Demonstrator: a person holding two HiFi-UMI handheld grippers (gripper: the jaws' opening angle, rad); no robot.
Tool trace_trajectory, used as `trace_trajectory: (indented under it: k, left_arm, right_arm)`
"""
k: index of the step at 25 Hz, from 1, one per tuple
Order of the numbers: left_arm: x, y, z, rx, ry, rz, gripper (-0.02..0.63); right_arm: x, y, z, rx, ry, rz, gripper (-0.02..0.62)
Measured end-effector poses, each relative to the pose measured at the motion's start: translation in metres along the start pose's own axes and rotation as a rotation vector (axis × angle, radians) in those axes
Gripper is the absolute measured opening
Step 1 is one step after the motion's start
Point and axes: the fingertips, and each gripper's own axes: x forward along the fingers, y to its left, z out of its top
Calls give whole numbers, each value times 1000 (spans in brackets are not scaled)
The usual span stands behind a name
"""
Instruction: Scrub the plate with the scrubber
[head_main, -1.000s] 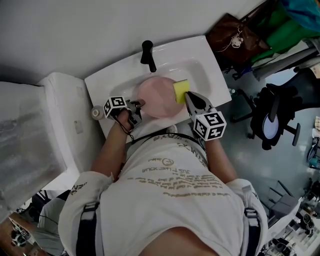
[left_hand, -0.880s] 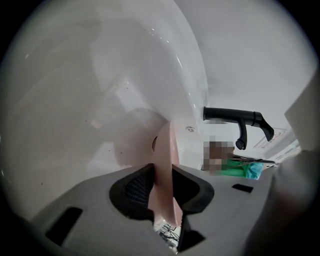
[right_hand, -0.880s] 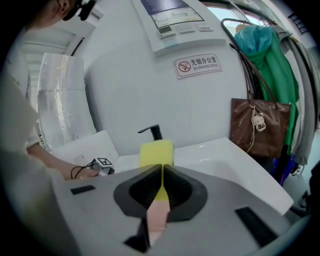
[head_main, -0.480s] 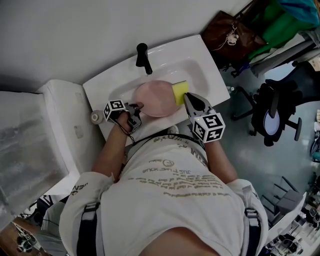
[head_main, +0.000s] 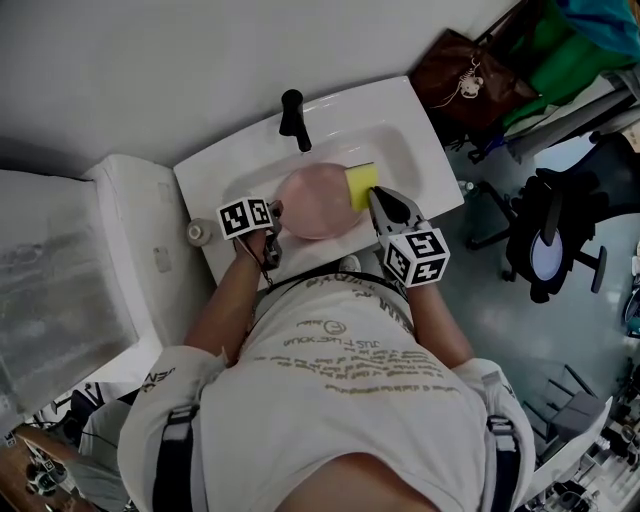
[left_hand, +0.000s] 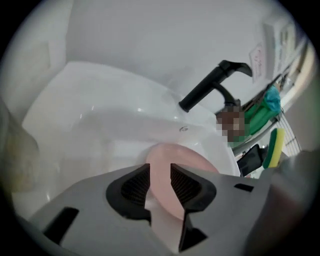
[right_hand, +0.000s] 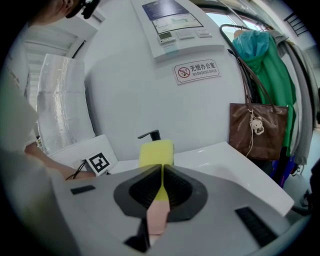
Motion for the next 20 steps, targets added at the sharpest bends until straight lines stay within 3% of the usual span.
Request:
trace_trajectory:
  k: [5, 14, 16, 20]
  left_arm:
    - [-41, -40, 53, 288, -221, 40, 69]
    - [-136, -115, 132, 571, -701, 82, 32]
    - [-158, -138, 141, 623, -764, 58, 32]
    - [-192, -177, 150, 681, -808, 7, 32]
  right_arm:
    - [-1, 1, 25, -14, -65, -19, 35]
    - [-3, 5, 82, -30, -195, -56, 35]
    - [-7, 8, 102, -36, -249, -59, 35]
    - [-18, 20, 144, -66, -363, -54, 35]
